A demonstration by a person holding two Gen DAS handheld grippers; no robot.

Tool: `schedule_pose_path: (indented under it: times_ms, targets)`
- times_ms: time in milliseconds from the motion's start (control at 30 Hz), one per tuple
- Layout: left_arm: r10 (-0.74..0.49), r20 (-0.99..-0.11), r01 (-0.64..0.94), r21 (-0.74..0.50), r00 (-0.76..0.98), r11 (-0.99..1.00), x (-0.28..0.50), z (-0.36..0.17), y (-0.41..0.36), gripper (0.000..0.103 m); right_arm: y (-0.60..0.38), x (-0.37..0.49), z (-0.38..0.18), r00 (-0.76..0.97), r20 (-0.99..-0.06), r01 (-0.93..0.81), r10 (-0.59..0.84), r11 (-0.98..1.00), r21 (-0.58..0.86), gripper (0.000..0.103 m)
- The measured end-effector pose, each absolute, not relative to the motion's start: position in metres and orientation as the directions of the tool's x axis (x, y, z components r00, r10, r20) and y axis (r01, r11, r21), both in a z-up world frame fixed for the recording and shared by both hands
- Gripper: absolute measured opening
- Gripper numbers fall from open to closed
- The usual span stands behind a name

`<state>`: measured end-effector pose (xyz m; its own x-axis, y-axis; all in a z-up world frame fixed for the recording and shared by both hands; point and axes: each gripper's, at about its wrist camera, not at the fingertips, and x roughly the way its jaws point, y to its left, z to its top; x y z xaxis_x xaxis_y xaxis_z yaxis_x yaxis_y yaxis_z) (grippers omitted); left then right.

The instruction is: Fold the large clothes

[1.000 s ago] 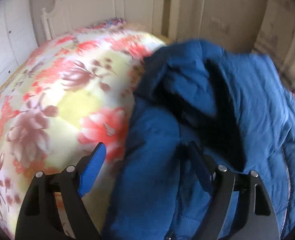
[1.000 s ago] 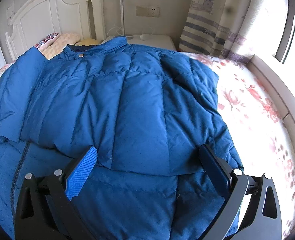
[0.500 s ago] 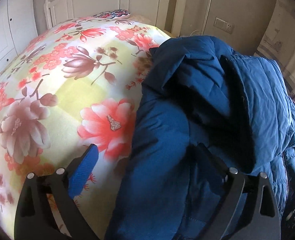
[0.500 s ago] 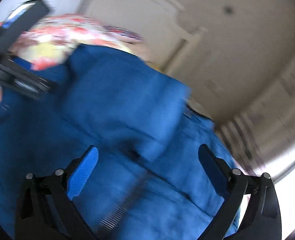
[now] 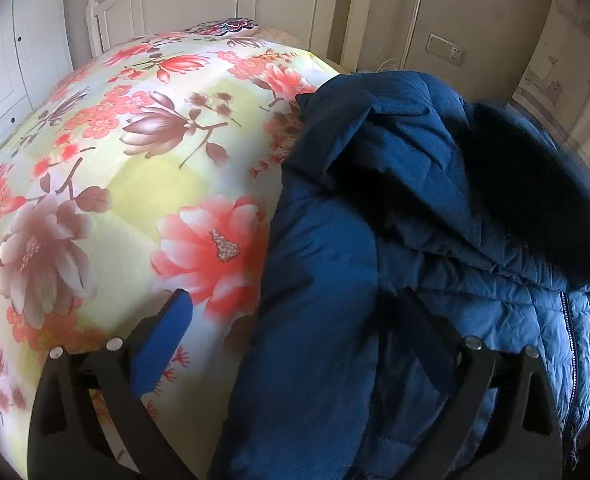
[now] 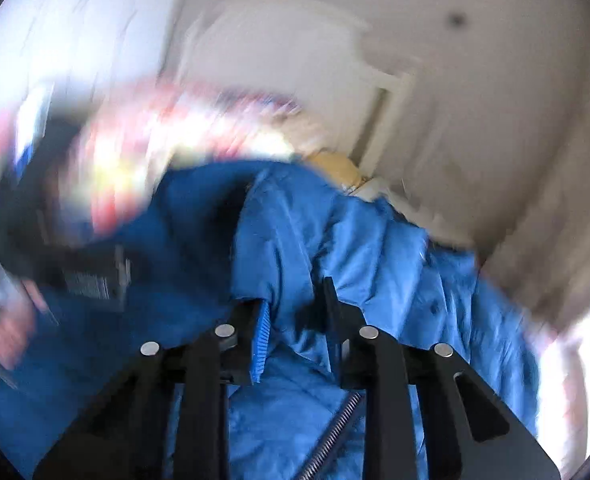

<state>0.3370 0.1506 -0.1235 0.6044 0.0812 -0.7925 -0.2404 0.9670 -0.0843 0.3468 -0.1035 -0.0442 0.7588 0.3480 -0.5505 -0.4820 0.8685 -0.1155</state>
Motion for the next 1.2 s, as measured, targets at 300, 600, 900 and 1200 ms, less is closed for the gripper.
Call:
schedule_pose_path:
  times_ms: [300,600,900,1200]
  targets:
    - [0.086,-0.794,-0.241,-0.079,0.602,0.967,0.338,-0.124,0.148,0.101,-0.340,0.383,-0.090,0.703,-0.562,0.118,0.436,0.708,0.696,0.028]
    - [0.086,-0.794,-0.241,-0.077,0.602,0.967,0.338,-0.124,0.149,0.101,-0.316,0.380,-0.092,0.715,-0.486,-0.019,0.503,0.709,0.705,0.080]
    - [0.088,-0.795,-0.242,-0.076,0.601,0.967,0.338,-0.124,0.148,0.101,-0.314,0.409,-0.100,0.702,-0.552,0.032,0.451,0.754,0.656,0.037]
    - [0.085,-0.794,-0.241,-0.079,0.602,0.967,0.338,-0.124,0.149,0.101,-0.318,0.360,-0.027,0.820,-0.395,-0.145,0.414,0.819,0.556,0.027]
